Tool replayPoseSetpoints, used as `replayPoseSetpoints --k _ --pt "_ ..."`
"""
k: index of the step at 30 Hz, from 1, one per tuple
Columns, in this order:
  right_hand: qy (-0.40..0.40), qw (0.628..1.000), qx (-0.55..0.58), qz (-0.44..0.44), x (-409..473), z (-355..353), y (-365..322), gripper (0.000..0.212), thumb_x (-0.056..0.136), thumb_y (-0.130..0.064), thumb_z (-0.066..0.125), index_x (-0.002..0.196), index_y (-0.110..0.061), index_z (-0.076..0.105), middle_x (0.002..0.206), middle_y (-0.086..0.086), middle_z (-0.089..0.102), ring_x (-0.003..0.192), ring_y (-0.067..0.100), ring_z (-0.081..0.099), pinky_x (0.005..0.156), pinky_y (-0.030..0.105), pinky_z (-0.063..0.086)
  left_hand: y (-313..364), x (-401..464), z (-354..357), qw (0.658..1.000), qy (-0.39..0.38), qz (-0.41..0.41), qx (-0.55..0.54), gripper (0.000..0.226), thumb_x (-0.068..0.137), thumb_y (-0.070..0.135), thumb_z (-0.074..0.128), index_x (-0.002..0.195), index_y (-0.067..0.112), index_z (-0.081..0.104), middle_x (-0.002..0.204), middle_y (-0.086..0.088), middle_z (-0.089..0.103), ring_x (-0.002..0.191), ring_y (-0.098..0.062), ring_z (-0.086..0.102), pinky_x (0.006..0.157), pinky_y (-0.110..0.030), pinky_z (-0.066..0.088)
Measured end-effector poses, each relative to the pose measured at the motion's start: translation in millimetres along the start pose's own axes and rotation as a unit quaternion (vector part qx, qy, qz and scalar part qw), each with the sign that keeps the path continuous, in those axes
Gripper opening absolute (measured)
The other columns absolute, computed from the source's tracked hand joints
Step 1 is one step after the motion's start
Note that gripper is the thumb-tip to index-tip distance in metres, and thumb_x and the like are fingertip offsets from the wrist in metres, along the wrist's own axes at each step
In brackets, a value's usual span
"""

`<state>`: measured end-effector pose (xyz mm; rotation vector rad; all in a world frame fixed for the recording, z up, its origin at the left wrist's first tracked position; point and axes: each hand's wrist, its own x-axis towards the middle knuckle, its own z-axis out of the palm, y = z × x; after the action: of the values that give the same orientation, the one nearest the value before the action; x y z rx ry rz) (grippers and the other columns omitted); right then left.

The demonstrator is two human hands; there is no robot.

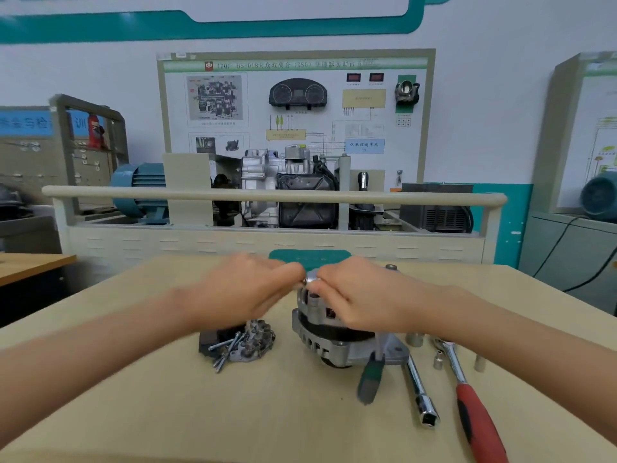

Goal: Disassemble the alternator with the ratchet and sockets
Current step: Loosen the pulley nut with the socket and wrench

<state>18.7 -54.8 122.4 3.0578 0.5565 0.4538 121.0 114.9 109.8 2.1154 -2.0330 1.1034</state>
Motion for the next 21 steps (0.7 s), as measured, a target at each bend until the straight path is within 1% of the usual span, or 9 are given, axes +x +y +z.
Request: replayPoseSetpoints --k 2,6,8,11,13,14,16,18,21 --pt "-0.017 1.000 -0.011 -0.005 -2.0 0.1 1.0 0.028 0.101 -0.029 0.029 0.080 -0.016 0.043 0.065 -0.003 0.043 0.056 0.009 0.040 0.060 0.028 0.037 11.2 -5.2 7.6 0.998 0.012 -0.034 -0.051 0.011 0.092 0.027 0.034 0.089 0.019 0.042 0.057 0.001 0.053 0.040 -0.013 0.040 0.037 -0.019 0.028" --pt "0.012 0.999 0.030 -0.030 -5.0 9.5 -11.0 0.028 0.101 -0.026 0.029 0.078 -0.016 0.040 0.063 -0.004 0.041 0.053 0.008 0.038 0.053 0.018 0.033 -16.2 1.0 -24.2 0.978 -0.026 0.139 0.150 0.010 0.081 0.012 0.041 0.091 0.015 0.040 0.053 0.001 0.047 0.034 -0.015 0.040 0.028 -0.019 0.032" --pt "0.048 0.997 0.052 -0.041 -0.9 8.9 -17.5 0.033 0.101 -0.026 0.029 0.070 -0.019 0.036 0.061 -0.006 0.038 0.053 0.007 0.036 0.054 0.017 0.032 -21.2 9.9 -31.1 0.977 -0.031 0.149 0.147 0.013 0.080 0.008 0.045 0.091 0.013 0.040 0.052 -0.001 0.046 0.035 -0.016 0.040 0.028 -0.020 0.034" --pt "0.058 0.997 0.042 -0.028 -10.0 -1.2 -12.1 0.033 0.102 -0.025 0.028 0.071 -0.017 0.040 0.061 -0.006 0.039 0.054 0.007 0.037 0.058 0.019 0.035 -45.9 -5.2 -18.3 0.994 0.033 -0.048 0.098 0.015 0.096 0.020 0.036 0.094 0.012 0.049 0.060 -0.003 0.056 0.046 -0.015 0.051 0.045 -0.024 0.049" --pt "0.058 0.996 0.061 0.033 -31.7 -6.6 3.2 0.034 0.101 -0.029 0.027 0.072 -0.019 0.042 0.063 -0.007 0.041 0.056 0.006 0.040 0.063 0.016 0.037 -75.9 -56.2 -23.9 0.967 0.022 -0.251 0.029 0.021 0.098 0.025 0.038 0.095 0.012 0.053 0.064 -0.009 0.058 0.057 -0.025 0.059 0.062 -0.045 0.055" --pt "0.073 0.993 0.059 0.069 -42.8 -9.5 13.3 0.035 0.099 -0.033 0.026 0.071 -0.021 0.041 0.064 -0.008 0.043 0.058 0.005 0.042 0.063 0.013 0.037 -85.4 -82.8 -23.0 0.951 0.048 -0.305 -0.002 0.009 0.095 0.021 0.044 0.090 0.017 0.051 0.060 -0.005 0.055 0.053 -0.023 0.056 0.057 -0.049 0.053" --pt "0.092 0.989 0.046 0.106 -47.2 -17.9 24.5 0.035 0.098 -0.036 0.027 0.070 -0.022 0.042 0.064 -0.008 0.044 0.057 0.003 0.042 0.063 0.011 0.036 -86.6 -90.3 -26.4 0.951 0.055 -0.304 0.003 0.011 0.092 0.030 0.043 0.081 0.031 0.043 0.057 0.006 0.052 0.049 -0.012 0.053 0.049 -0.039 0.050" --pt "0.069 0.992 0.041 0.101 -35.1 -14.9 20.5 0.036 0.100 -0.032 0.030 0.073 -0.017 0.047 0.063 -0.005 0.045 0.057 0.004 0.040 0.062 0.011 0.036 -66.6 -81.1 -7.6 0.945 0.022 -0.314 -0.088 0.017 0.092 0.042 0.035 0.081 0.034 0.045 0.064 0.008 0.055 0.059 -0.008 0.055 0.057 -0.029 0.046" --pt "0.051 0.992 0.069 0.095 -17.7 -9.5 12.5 0.038 0.101 -0.032 0.030 0.070 -0.017 0.045 0.062 -0.004 0.043 0.055 0.005 0.038 0.060 0.010 0.035 -49.2 -62.6 25.6 0.926 -0.029 -0.337 -0.169 0.020 0.098 0.032 0.041 0.084 0.030 0.055 0.080 0.008 0.062 0.076 -0.005 0.056 0.067 -0.011 0.040"
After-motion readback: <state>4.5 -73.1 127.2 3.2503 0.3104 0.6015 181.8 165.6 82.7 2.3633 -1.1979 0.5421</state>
